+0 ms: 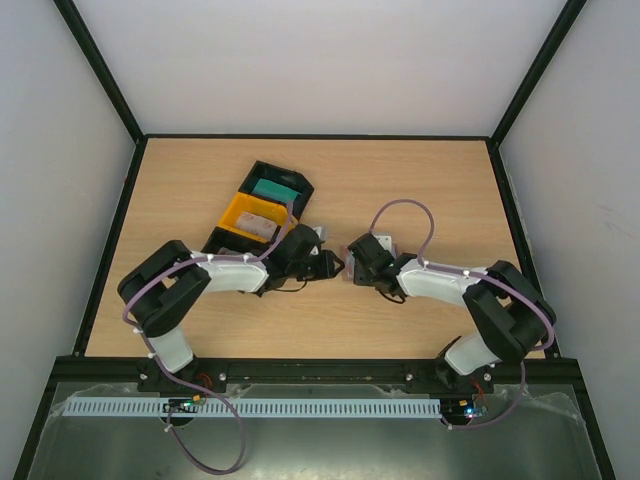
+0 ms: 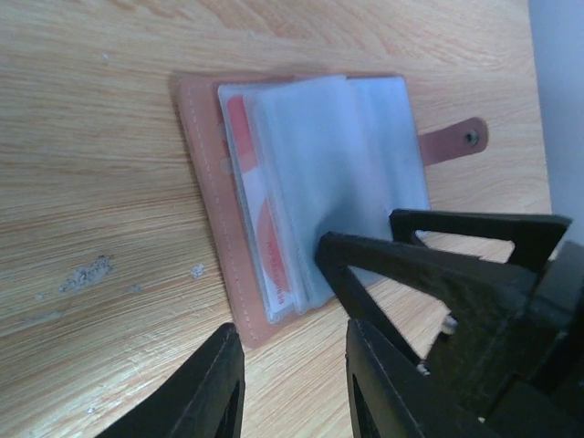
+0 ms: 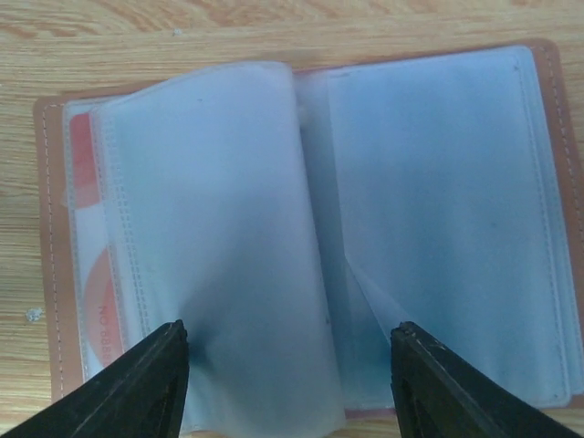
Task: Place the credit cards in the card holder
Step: Adjust the card holder at the center of the board.
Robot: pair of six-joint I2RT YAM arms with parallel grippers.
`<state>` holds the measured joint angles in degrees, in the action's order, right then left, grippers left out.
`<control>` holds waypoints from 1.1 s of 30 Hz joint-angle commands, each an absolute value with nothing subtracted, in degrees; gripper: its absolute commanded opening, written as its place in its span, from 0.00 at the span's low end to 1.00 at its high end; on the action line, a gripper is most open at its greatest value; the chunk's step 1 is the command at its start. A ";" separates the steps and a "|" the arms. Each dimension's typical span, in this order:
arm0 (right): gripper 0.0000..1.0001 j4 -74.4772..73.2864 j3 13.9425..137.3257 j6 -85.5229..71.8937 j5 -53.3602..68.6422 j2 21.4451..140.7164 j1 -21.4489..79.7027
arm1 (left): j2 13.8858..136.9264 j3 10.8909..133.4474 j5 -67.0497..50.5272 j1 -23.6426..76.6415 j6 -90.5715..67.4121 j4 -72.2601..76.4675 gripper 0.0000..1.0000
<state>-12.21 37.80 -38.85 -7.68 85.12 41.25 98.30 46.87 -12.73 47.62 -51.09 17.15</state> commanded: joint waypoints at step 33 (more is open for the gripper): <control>0.28 -17.34 37.31 -47.92 -27.08 83.93 40.59 | 111.08 60.32 -16.36 49.15 -49.88 18.28 0.29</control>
